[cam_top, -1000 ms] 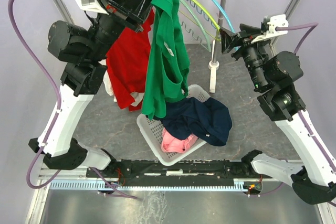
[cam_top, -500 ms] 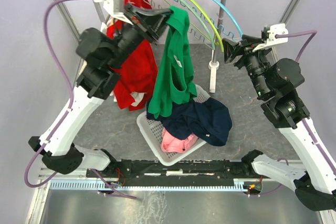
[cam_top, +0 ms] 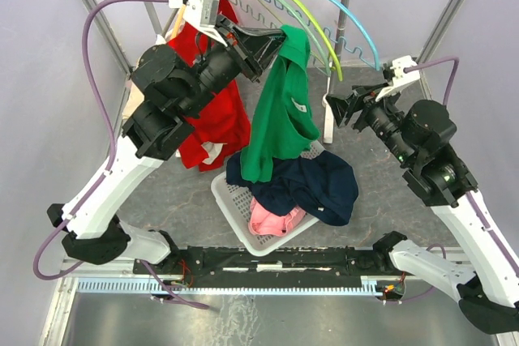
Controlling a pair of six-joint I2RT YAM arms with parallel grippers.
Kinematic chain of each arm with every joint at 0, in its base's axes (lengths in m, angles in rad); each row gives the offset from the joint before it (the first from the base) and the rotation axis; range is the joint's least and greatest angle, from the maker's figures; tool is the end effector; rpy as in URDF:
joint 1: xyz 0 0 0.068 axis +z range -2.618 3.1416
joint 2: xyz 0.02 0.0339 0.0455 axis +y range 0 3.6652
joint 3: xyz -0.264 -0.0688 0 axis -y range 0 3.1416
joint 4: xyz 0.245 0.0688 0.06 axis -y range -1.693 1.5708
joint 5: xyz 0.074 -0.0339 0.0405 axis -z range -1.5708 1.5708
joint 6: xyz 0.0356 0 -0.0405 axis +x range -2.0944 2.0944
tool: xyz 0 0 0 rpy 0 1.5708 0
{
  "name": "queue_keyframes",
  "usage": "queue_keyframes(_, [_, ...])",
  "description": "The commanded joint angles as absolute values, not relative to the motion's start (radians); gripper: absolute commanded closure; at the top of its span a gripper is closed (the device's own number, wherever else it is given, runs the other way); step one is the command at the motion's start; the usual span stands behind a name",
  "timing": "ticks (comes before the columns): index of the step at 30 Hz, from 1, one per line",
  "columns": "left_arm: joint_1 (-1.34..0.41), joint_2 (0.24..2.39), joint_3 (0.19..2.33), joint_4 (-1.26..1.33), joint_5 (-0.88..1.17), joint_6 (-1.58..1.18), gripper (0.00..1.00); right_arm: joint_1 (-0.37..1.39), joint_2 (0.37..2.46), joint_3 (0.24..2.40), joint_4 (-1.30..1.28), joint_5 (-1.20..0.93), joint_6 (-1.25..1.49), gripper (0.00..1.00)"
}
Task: Remove the t-shirt from the hanger
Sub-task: Place the T-shirt in the bin.
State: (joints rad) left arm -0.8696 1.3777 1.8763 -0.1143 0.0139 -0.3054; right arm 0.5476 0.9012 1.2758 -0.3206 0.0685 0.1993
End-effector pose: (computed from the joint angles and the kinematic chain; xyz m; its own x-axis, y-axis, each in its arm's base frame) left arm 0.1657 -0.1970 0.5835 -0.0015 -0.4642 -0.8857 0.8093 0.5197 -0.2738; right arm 0.1477 0.0872 0.4719 -0.0461 0.2032 -0.9780 -0.4611 0.8642 0.2013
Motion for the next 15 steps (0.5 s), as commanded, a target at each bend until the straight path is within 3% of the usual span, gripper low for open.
queue_keyframes(1, [-0.907, 1.382, 1.935, -0.128, 0.021, -0.279, 0.97, 0.546, 0.872, 1.270, -0.341, 0.155, 0.233, 0.26])
queue_keyframes(6, [-0.937, 1.366, 1.841, -0.178, -0.016, -0.283, 0.97, 0.546, 0.825, 1.266, -0.328, 0.304, 0.261, 0.25])
queue_keyframes(15, [-0.951, 1.265, 1.540, -0.222, -0.142, -0.310, 0.97, 0.545, 0.767, 1.259, -0.287, 0.367, 0.244, 0.25])
